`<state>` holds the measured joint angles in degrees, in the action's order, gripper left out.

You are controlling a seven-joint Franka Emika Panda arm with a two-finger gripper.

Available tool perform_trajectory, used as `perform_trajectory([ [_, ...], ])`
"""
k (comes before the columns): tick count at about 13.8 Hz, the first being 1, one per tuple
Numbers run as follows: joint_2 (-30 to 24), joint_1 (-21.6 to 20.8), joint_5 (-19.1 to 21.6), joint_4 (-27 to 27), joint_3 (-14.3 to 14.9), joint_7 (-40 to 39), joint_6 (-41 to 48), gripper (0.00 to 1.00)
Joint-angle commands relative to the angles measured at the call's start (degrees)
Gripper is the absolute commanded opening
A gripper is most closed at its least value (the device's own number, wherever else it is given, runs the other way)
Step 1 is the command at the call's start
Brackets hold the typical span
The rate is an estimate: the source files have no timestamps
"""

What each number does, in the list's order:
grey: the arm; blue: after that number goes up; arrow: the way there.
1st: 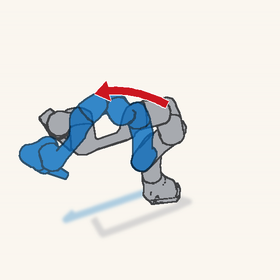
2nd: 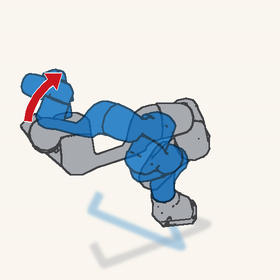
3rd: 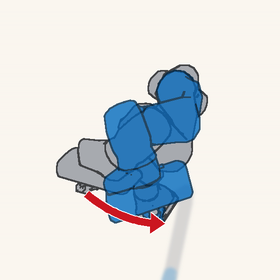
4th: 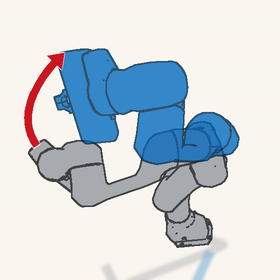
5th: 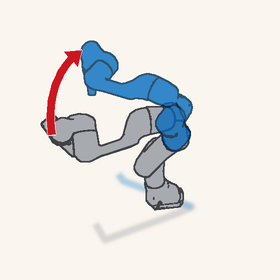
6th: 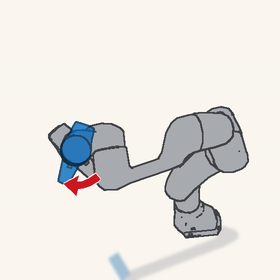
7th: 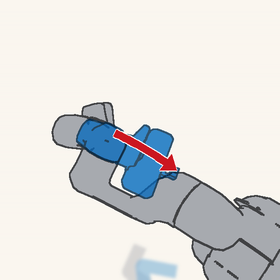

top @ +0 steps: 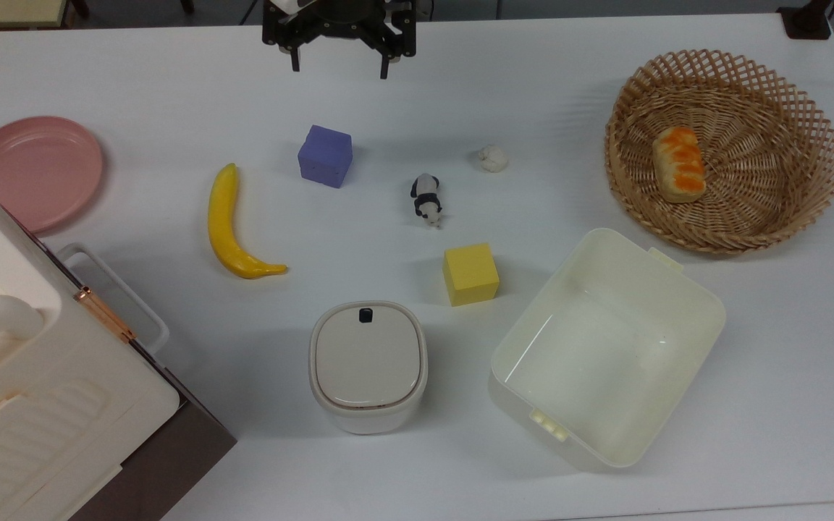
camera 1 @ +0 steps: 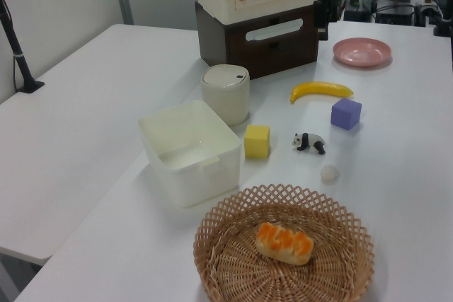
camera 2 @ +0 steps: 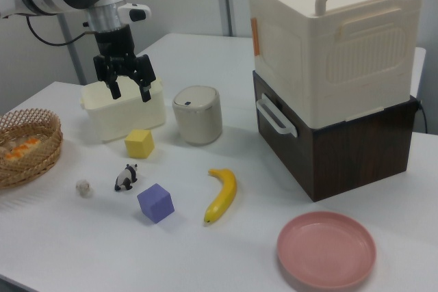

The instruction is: Open the trash can

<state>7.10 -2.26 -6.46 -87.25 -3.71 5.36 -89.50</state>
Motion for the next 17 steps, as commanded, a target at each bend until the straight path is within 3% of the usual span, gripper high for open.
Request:
perform_trajectory([
  [1, -1.12, -0.03, 1.0, -0.91, 0.54, 0.01, -1.28, 1.0],
  [17, -0.78, -0.02, 1.01, -1.26, 0.54, -0.08, -2.25, 1.0],
])
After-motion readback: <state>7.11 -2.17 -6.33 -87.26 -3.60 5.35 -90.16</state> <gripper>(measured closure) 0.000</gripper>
